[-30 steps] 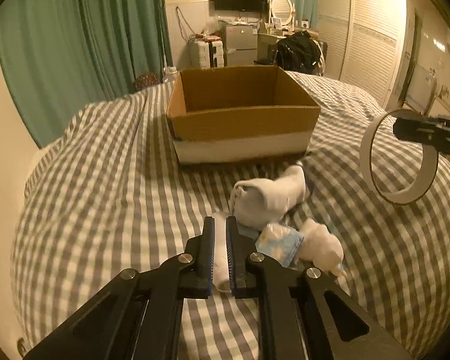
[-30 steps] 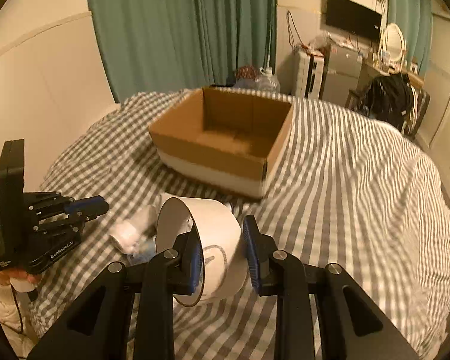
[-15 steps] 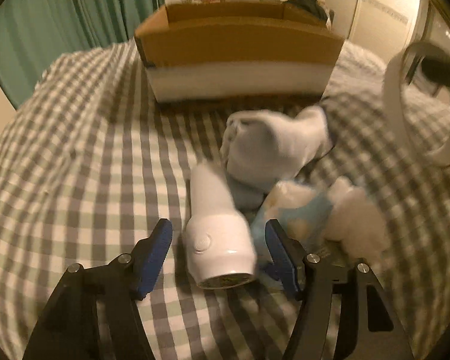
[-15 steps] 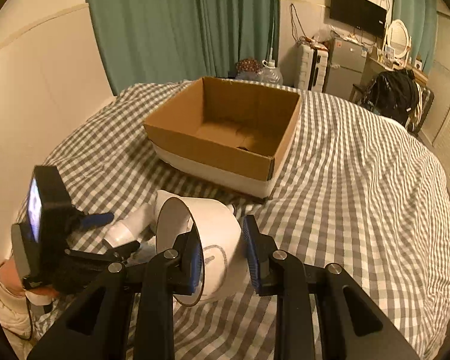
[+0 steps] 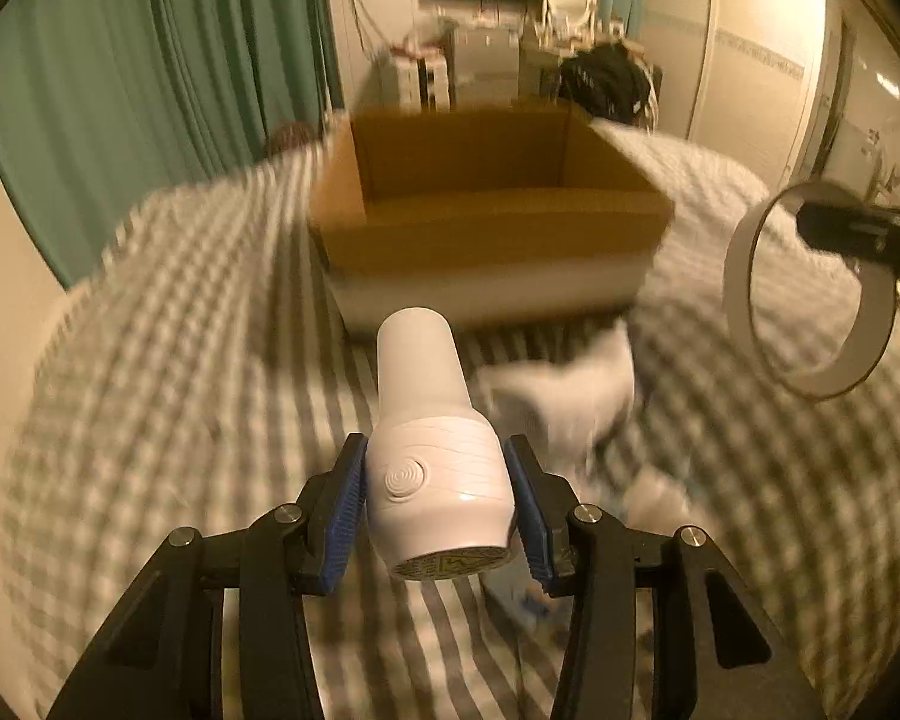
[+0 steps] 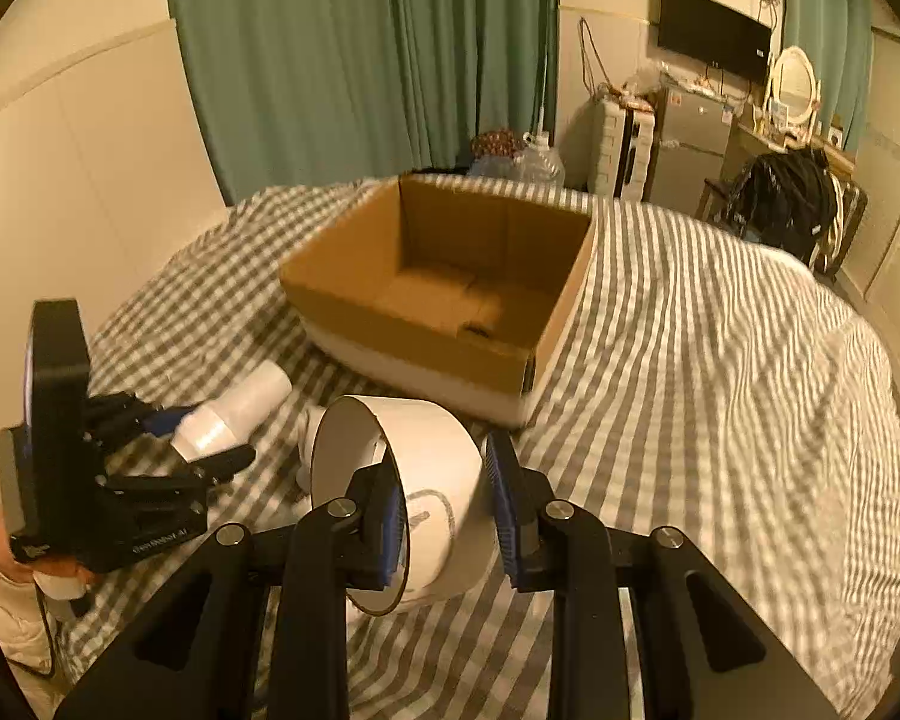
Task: Organize objects
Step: 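Lift the tape roll and white device and carry both toward the box, then lower the white device and tape roll into the box and open both tools, then grasp the blue tissue pack with the left tool, then grasp the white plush toy with the right tool, then place the tissue pack and plush toy into the box, opening both tools, then move the right tool to the toothpaste tube while the left tool approaches the earbuds case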
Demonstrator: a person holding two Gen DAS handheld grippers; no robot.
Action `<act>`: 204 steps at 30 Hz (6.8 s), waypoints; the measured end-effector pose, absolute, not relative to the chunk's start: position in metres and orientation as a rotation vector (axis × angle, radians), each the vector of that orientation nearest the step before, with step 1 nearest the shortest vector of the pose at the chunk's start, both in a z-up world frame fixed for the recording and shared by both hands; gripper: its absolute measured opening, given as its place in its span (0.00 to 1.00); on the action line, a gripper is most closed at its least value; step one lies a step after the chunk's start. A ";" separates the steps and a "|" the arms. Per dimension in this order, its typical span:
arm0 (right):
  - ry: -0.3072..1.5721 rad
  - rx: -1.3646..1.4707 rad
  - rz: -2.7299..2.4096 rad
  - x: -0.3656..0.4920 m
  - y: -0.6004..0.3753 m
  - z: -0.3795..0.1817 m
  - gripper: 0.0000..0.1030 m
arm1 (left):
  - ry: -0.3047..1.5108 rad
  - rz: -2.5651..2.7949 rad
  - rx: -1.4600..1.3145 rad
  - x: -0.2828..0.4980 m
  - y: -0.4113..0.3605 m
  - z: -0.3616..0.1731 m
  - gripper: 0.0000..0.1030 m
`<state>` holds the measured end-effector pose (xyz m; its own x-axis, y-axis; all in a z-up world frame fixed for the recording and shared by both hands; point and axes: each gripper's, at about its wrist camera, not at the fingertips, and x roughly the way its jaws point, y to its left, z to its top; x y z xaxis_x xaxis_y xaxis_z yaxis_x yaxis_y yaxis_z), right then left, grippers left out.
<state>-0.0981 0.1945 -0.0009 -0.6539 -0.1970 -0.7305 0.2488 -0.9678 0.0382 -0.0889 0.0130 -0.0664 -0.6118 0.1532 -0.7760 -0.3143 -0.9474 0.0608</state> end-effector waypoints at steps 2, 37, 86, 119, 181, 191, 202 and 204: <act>0.116 1.130 -2.673 -0.104 0.191 0.011 0.24 | 0.290 2.617 -1.153 -0.102 0.014 -0.043 0.45; 0.150 1.267 -2.657 -0.279 0.176 -0.029 0.58 | 0.311 2.565 -1.091 -0.245 0.052 -0.068 0.83; 0.098 1.408 -2.503 -0.105 0.162 -0.079 0.77 | 0.281 2.527 -1.265 -0.095 0.022 -0.116 0.88; 0.184 1.442 -2.520 -0.094 0.145 -0.096 0.77 | 0.222 2.499 -1.223 -0.067 0.018 -0.121 0.19; 0.152 1.254 -2.631 -0.308 0.179 -0.036 0.63 | 0.260 2.562 -1.081 -0.278 0.048 -0.059 0.19; 0.112 1.105 -2.733 -0.266 0.189 0.005 0.72 | 0.247 2.649 -1.018 -0.243 0.034 -0.044 0.76; 0.093 0.962 -2.822 -0.169 0.183 0.049 0.73 | 0.141 2.774 -0.933 -0.165 -0.006 -0.009 0.80; 0.098 0.966 -2.818 -0.158 0.177 0.048 0.73 | 0.128 2.794 -0.937 -0.150 -0.014 -0.008 0.80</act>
<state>-0.1578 0.1774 0.0485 -0.7785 -0.1303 -0.6139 0.1727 -0.9849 -0.0100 -0.1504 -0.0138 -0.0082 -0.7817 0.1537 -0.6044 -0.2082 -0.9779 0.0206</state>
